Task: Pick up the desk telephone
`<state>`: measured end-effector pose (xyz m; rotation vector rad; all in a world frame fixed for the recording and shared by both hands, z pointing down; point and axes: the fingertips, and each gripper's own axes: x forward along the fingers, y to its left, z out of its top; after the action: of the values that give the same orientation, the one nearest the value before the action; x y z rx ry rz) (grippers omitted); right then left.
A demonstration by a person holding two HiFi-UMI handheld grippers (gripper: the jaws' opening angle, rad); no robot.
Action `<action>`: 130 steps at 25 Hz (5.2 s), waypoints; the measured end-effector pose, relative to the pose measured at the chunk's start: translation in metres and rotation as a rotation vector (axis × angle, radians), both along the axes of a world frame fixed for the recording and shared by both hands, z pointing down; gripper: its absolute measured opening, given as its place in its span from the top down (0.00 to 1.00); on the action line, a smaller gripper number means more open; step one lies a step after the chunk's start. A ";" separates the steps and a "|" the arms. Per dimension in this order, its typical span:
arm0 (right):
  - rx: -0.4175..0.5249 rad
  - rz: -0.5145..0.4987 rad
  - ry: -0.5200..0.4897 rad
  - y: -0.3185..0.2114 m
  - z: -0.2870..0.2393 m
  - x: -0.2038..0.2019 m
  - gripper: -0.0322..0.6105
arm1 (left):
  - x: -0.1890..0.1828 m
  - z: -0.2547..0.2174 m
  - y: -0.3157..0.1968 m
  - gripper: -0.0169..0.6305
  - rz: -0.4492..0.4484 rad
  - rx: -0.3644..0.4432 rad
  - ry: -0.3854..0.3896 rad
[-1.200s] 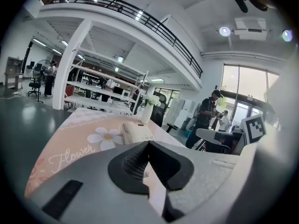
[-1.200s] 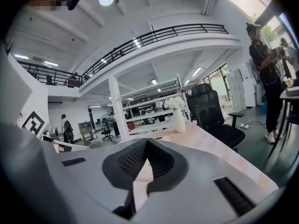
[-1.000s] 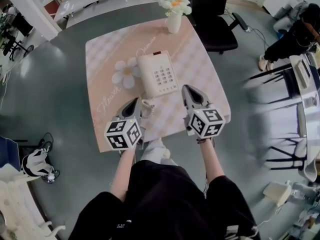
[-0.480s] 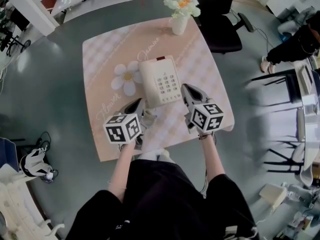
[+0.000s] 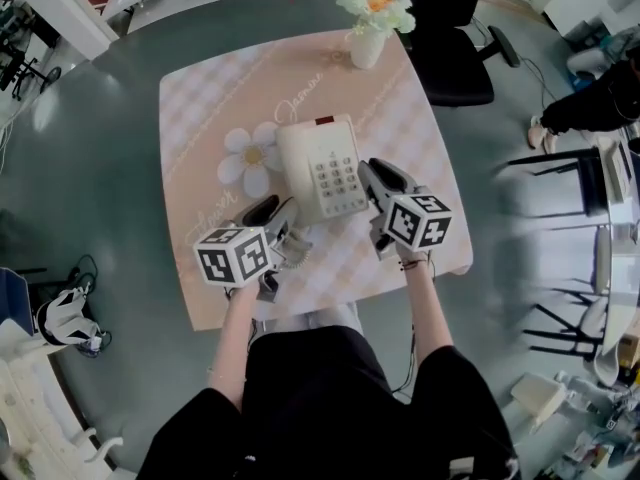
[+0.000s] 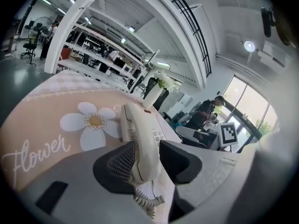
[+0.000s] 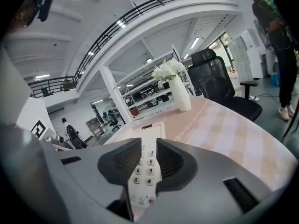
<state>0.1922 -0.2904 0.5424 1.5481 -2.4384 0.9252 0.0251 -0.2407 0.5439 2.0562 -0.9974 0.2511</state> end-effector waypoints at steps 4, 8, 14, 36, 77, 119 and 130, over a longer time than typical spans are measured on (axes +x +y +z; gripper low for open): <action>-0.058 -0.017 -0.041 -0.016 0.014 0.002 0.76 | 0.003 0.004 -0.012 0.71 -0.005 -0.002 0.013; -0.105 -0.058 -0.098 -0.031 0.021 -0.002 0.68 | 0.010 0.006 -0.026 0.65 -0.012 -0.005 0.044; -0.150 -0.093 -0.188 -0.050 0.020 -0.007 0.57 | 0.016 0.017 -0.039 0.57 -0.023 -0.047 0.065; -0.469 -0.325 -0.214 -0.048 0.063 -0.033 0.57 | 0.033 0.046 -0.049 0.49 0.065 -0.222 0.152; -0.386 -0.291 -0.258 -0.029 0.015 -0.039 0.60 | 0.022 0.004 -0.036 0.50 -0.044 -0.165 0.070; -0.163 -0.289 -0.274 0.026 -0.130 -0.039 0.60 | 0.022 -0.130 0.022 0.50 -0.065 -0.011 0.061; -0.114 -0.329 -0.281 0.033 -0.154 -0.047 0.60 | 0.018 -0.148 0.030 0.50 -0.075 0.020 0.065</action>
<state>0.1447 -0.2575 0.3887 0.9941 -2.6577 1.2549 0.0431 -0.2104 0.3956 2.0272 -1.0388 0.1343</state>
